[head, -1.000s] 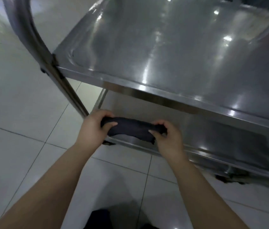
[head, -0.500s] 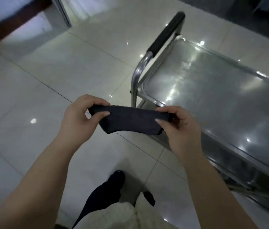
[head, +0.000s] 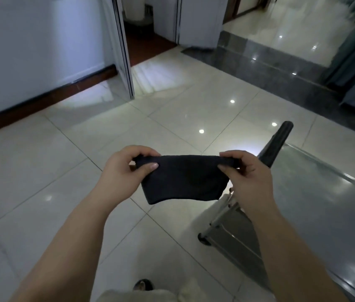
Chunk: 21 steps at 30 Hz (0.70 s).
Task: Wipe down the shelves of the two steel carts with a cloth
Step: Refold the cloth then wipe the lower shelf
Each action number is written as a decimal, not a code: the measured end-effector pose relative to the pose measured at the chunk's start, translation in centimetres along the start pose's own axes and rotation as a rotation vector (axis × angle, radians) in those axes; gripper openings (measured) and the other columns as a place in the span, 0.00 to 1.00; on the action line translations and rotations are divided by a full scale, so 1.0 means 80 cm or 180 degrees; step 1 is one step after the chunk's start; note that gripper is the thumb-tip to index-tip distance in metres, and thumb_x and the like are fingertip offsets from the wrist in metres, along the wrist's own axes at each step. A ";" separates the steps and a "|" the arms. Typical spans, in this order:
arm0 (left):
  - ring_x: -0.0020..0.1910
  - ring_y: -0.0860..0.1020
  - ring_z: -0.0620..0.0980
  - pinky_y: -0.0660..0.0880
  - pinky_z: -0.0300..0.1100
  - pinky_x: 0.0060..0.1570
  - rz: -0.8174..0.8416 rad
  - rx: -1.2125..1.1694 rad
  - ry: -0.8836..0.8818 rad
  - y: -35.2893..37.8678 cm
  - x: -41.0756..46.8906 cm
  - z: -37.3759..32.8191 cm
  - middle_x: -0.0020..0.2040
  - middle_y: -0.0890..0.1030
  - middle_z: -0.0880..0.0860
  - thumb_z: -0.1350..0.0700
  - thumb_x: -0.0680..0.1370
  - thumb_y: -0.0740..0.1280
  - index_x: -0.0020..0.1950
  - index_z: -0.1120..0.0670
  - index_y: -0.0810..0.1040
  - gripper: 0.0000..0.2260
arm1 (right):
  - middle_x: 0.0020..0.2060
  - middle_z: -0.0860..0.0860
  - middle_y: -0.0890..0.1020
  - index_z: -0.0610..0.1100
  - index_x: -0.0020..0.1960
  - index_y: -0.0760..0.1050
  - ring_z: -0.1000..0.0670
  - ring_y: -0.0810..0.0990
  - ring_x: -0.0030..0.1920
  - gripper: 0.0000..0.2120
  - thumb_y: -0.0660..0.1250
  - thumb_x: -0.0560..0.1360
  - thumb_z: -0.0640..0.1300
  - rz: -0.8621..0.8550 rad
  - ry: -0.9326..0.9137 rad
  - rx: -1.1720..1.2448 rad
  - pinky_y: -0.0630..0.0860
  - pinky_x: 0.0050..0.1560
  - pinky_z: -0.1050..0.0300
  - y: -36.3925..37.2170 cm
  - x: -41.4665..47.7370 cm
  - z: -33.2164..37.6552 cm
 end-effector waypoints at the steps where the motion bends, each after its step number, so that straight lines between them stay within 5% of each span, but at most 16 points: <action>1: 0.47 0.79 0.40 0.76 0.32 0.43 0.0012 -0.0054 0.0034 -0.008 0.026 0.002 0.46 0.82 0.40 0.63 0.73 0.72 0.45 0.41 0.81 0.15 | 0.42 0.63 0.82 0.60 0.46 0.81 0.59 0.80 0.42 0.19 0.71 0.72 0.34 -0.0096 -0.0004 -0.0009 0.78 0.39 0.63 0.011 0.017 0.002; 4: 0.47 0.78 0.37 0.75 0.29 0.41 0.0105 -0.0100 0.0147 -0.018 0.112 0.011 0.45 0.81 0.38 0.63 0.73 0.72 0.45 0.43 0.81 0.13 | 0.42 0.61 0.82 0.61 0.46 0.81 0.53 0.81 0.41 0.20 0.72 0.72 0.34 -0.0456 0.0059 0.0036 0.81 0.43 0.45 0.038 0.074 -0.001; 8: 0.47 0.77 0.37 0.73 0.27 0.40 0.0248 -0.0043 0.0192 0.002 0.232 0.026 0.44 0.80 0.36 0.60 0.73 0.72 0.45 0.41 0.80 0.12 | 0.43 0.58 0.82 0.58 0.47 0.81 0.48 0.81 0.46 0.17 0.71 0.73 0.35 -0.0670 0.0186 0.0023 0.79 0.43 0.37 0.048 0.168 -0.017; 14: 0.46 0.77 0.37 0.72 0.26 0.39 0.0280 -0.0075 0.0314 0.066 0.419 0.035 0.43 0.80 0.36 0.58 0.73 0.72 0.43 0.40 0.80 0.11 | 0.43 0.63 0.82 0.61 0.46 0.79 0.59 0.79 0.44 0.18 0.70 0.73 0.36 -0.0756 0.0021 -0.0156 0.73 0.43 0.70 0.023 0.347 -0.047; 21: 0.46 0.77 0.36 0.72 0.26 0.39 0.0388 -0.0068 0.0320 0.146 0.633 0.019 0.43 0.81 0.36 0.59 0.74 0.71 0.44 0.43 0.81 0.10 | 0.43 0.60 0.82 0.61 0.45 0.77 0.57 0.79 0.44 0.16 0.69 0.74 0.37 -0.0726 0.0256 0.0074 0.74 0.42 0.70 -0.016 0.539 -0.077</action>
Point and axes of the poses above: each hand's wrist, its own x-axis towards the middle knuckle, its own y-axis out of the palm, z = x × y, the point moved 1 cm from there along x, towards the middle knuckle
